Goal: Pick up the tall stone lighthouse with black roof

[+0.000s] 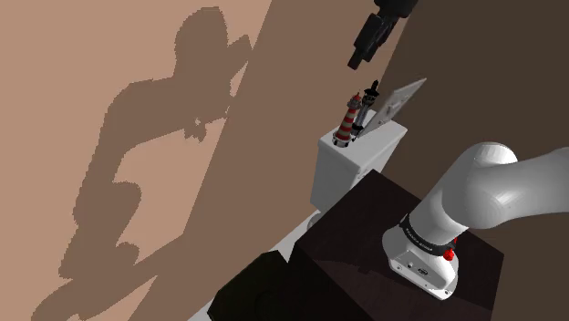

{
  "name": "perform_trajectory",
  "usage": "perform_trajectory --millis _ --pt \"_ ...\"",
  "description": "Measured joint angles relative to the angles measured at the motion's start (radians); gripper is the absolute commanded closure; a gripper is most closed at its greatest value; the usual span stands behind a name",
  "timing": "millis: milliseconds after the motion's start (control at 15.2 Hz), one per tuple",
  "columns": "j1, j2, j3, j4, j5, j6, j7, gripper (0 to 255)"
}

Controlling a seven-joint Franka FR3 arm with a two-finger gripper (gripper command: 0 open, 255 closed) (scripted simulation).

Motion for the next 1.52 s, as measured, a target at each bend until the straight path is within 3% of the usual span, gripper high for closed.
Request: perform_trajectory --millis 462,990,1518 --pt "-0.03 -0.031 -0.078 -0.116 -0.068 0.1 -0.114 0" --pt "-0.09 -0.003 -0.234 -0.23 -0.186 0.28 -0.308 0" --pt "-0.126 0.138 -0.415 -0.258 -0.275 0.504 -0.507 0"
